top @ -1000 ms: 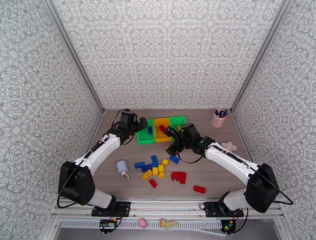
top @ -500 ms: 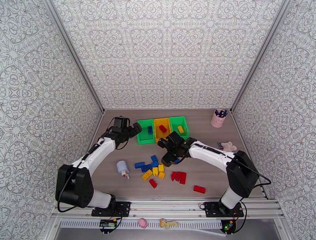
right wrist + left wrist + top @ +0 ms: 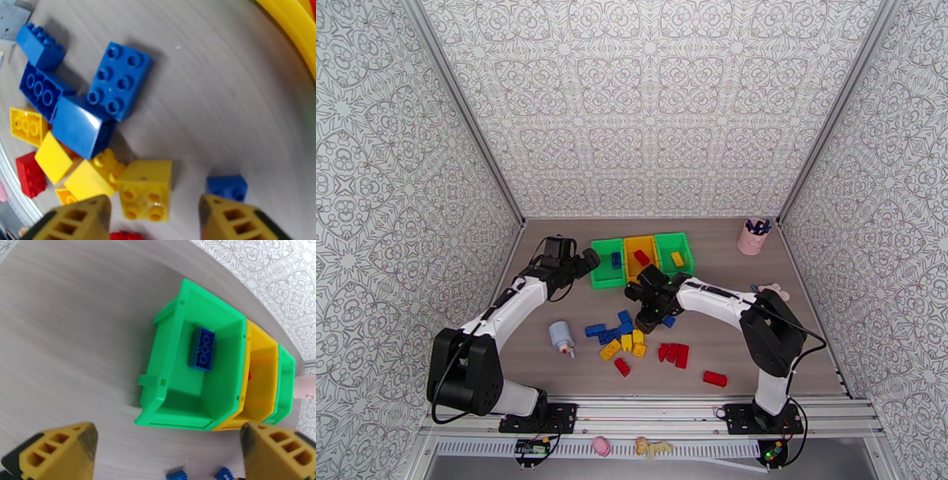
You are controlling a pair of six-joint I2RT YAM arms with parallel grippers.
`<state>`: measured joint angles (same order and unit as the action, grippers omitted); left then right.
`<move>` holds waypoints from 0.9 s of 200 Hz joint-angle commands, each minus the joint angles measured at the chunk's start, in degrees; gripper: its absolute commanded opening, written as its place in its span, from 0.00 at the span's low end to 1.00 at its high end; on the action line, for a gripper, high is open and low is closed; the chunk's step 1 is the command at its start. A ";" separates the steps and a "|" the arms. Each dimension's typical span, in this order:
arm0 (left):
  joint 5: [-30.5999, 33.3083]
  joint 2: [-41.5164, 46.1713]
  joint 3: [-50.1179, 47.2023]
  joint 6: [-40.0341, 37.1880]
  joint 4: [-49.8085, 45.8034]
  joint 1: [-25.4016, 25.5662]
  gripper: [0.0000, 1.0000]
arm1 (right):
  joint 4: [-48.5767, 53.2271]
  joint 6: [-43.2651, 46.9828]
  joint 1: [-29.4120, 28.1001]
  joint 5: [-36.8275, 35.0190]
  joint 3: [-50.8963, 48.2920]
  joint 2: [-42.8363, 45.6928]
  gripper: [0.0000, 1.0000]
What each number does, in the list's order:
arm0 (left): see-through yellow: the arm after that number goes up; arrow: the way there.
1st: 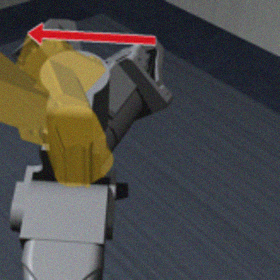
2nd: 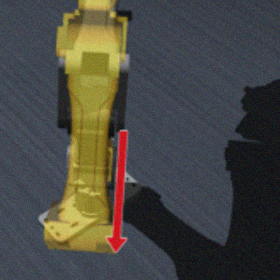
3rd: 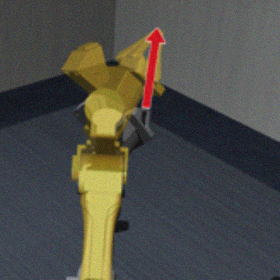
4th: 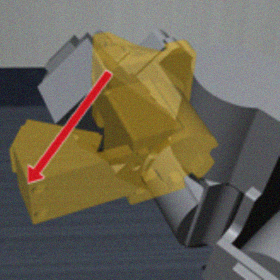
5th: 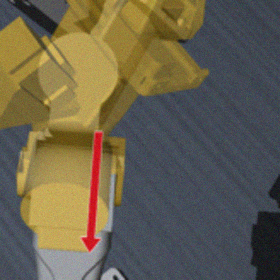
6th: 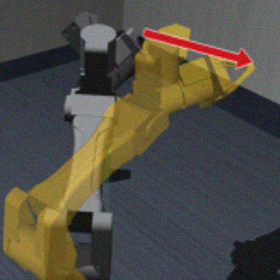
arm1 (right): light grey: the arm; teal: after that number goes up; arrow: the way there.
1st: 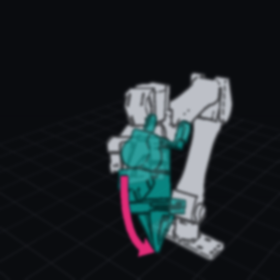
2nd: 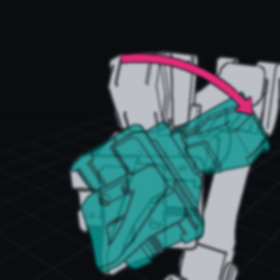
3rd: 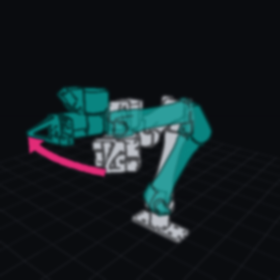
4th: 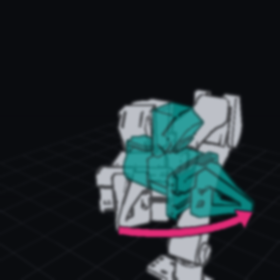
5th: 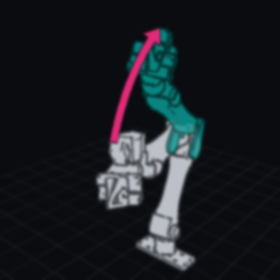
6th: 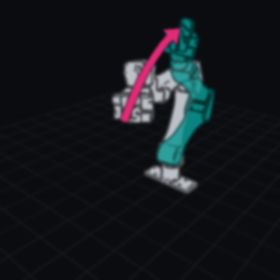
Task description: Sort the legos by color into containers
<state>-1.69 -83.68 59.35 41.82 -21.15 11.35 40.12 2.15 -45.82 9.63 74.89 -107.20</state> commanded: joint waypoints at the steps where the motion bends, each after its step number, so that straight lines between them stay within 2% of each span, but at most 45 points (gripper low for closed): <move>1: 0.53 0.71 -0.99 -0.12 0.69 -0.02 1.00 | 0.35 -0.32 -0.46 0.49 1.53 -1.44 0.59; 44: 1.00 1.17 -1.53 -0.16 0.69 0.04 1.00 | -0.30 -0.22 -0.48 0.75 1.79 -2.73 0.58; 58: 1.12 1.15 -1.43 -0.25 0.71 0.06 1.00 | -0.23 -0.31 -0.53 0.49 1.92 -3.02 0.54; 85: 1.29 1.33 -1.34 -0.38 0.73 0.24 1.00 | -0.35 -0.48 -0.49 -0.13 1.94 -2.60 0.39; 130: 1.59 1.65 -1.39 -1.27 1.34 0.72 1.00 | -3.81 -1.80 -0.50 -0.86 0.39 1.44 0.35; 143: 2.09 2.23 -1.90 -2.63 2.26 1.36 1.00 | -6.70 -3.19 -0.27 -3.24 -0.86 3.90 0.31; 180: 5.12 3.76 -4.54 -10.62 6.85 6.07 1.00 | -15.89 -8.64 2.00 -11.68 -5.07 11.03 0.31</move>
<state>0.71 -81.47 56.73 37.65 -18.24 14.31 32.62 -1.74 -45.58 4.86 72.16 -101.58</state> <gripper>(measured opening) 0.996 0.331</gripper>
